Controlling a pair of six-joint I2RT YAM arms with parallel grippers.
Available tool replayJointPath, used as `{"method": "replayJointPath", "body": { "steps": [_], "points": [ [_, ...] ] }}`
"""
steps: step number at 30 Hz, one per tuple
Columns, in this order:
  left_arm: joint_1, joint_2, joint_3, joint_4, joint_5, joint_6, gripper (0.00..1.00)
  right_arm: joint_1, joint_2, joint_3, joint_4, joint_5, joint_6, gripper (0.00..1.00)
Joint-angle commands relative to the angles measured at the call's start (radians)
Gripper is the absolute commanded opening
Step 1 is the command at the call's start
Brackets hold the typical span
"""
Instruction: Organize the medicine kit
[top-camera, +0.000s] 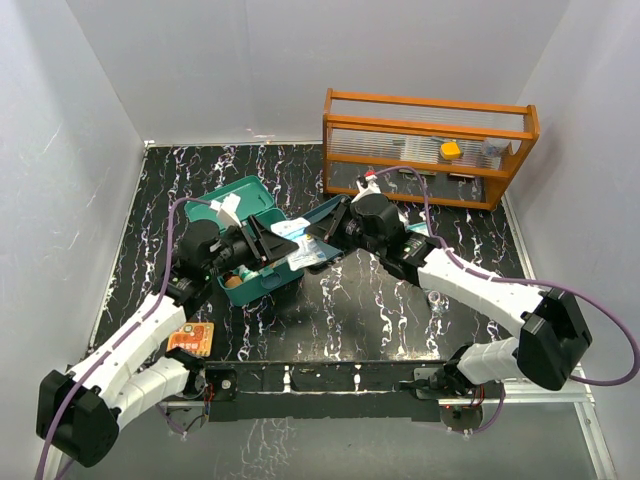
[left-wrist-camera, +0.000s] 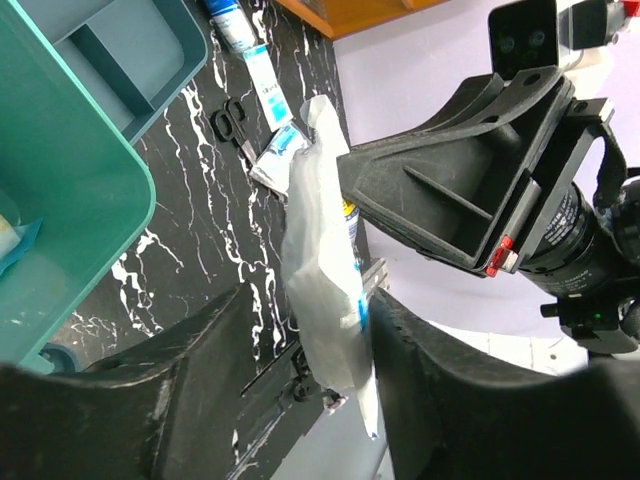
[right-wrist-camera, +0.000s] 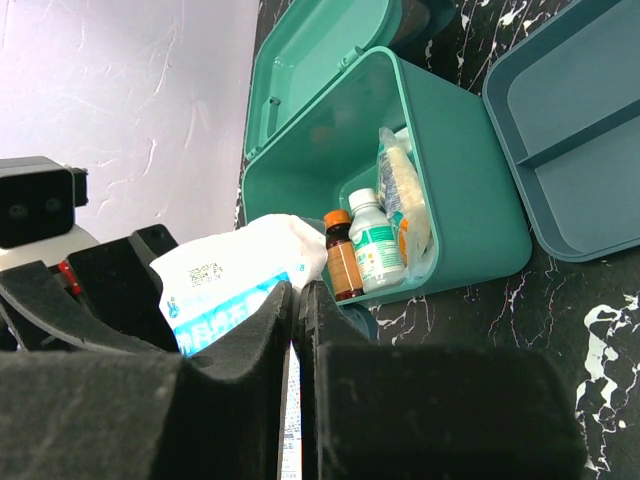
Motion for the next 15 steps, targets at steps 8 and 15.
{"method": "replayJointPath", "body": {
  "steps": [8,15],
  "points": [
    [-0.002,0.009,0.062,-0.077,-0.038,0.064,0.19,0.004,0.017,0.043,0.071,-0.004,-0.013,0.0],
    [-0.002,0.004,0.084,-0.173,-0.123,0.097,0.12,0.002,0.0,0.048,0.04,0.043,-0.068,0.34]
  ]
}}
